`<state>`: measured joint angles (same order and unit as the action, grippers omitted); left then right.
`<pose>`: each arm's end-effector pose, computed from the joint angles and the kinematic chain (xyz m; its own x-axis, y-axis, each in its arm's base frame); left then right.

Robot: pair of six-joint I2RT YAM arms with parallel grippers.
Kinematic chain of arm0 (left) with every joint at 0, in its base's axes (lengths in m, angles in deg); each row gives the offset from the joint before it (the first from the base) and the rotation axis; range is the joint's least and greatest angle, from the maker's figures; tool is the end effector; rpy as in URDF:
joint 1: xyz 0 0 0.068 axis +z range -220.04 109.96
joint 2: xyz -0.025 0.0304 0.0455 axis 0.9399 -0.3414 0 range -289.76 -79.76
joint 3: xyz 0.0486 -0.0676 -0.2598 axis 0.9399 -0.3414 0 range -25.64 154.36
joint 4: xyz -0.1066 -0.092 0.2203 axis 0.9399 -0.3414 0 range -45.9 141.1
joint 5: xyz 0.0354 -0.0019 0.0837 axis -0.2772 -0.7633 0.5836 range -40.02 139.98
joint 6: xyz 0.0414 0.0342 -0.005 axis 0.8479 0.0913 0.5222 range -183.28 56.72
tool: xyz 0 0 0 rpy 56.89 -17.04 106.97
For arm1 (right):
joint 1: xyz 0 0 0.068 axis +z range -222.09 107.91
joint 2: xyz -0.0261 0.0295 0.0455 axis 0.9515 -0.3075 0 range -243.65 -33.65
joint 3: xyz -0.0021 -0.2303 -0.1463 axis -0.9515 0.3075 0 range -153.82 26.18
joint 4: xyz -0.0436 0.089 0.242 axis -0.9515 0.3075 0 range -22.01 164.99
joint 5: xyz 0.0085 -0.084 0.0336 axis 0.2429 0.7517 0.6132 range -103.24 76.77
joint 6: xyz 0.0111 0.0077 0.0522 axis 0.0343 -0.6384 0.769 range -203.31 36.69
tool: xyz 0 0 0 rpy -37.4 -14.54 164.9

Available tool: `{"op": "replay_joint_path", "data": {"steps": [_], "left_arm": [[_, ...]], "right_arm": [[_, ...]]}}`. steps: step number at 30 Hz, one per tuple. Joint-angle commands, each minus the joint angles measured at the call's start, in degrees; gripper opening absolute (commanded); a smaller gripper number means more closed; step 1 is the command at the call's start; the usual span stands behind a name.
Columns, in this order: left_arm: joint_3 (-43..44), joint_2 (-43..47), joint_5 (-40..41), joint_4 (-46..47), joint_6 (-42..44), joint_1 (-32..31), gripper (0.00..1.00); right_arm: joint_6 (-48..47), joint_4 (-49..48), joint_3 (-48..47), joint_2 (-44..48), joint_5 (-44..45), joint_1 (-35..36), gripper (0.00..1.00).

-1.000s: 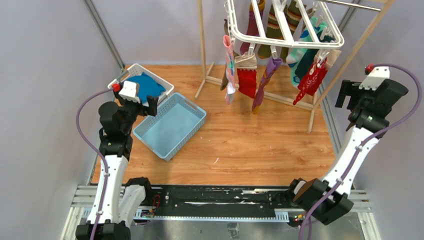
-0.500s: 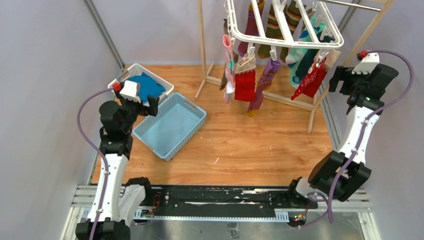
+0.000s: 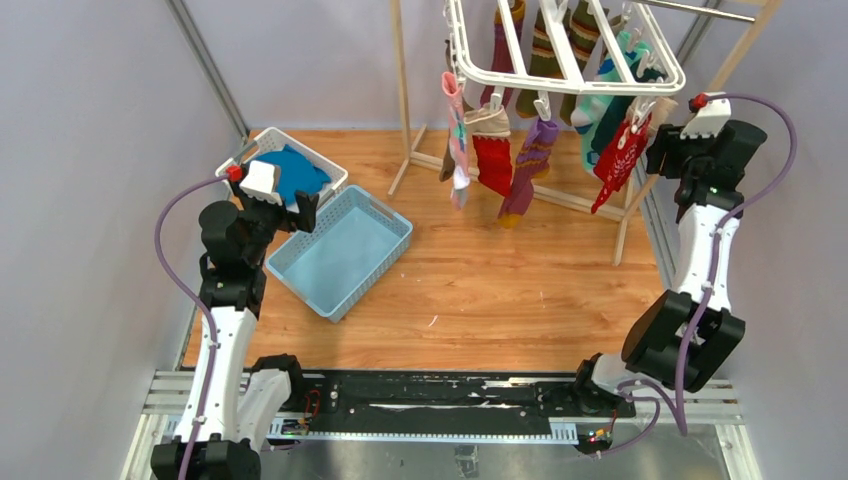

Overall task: Remove the socks clipped to the hanger
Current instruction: Adjust the clothesline at the center of the board.

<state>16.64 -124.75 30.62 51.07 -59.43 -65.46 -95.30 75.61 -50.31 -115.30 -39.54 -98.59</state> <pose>0.1887 0.0033 0.3433 -0.0306 0.0612 -0.9977 0.2573 0.9650 0.0513 0.3063 -0.1351 0.3890 -0.1964 -0.1101 -0.9743 -0.0282 0.9939 -0.1067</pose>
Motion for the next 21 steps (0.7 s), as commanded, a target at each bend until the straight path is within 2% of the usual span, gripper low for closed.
{"op": "replay_joint_path", "data": {"steps": [1, 6, 12, 21], "left_arm": [[-1.0, -0.2, -1.2, 2.4, -0.3, -0.2, 1.0], [-1.0, -0.3, -1.5, 2.5, -0.3, -0.3, 1.0], [-1.0, -0.4, -2.0, 2.5, -0.3, -0.3, 1.0], [-1.1, -0.4, -2.7, 2.5, -0.4, -0.2, 1.0]], "right_arm": [[0.4, -2.9, 1.5, 2.5, 1.0, 2.1, 0.54], [-0.2, -1.5, 2.9, 4.5, 1.4, 2.1, 0.34], [-0.6, 2.9, 4.6, 8.1, 1.2, 2.0, 0.32], [-2.9, 10.0, 8.0, 15.0, 3.9, 2.1, 0.0]]}}
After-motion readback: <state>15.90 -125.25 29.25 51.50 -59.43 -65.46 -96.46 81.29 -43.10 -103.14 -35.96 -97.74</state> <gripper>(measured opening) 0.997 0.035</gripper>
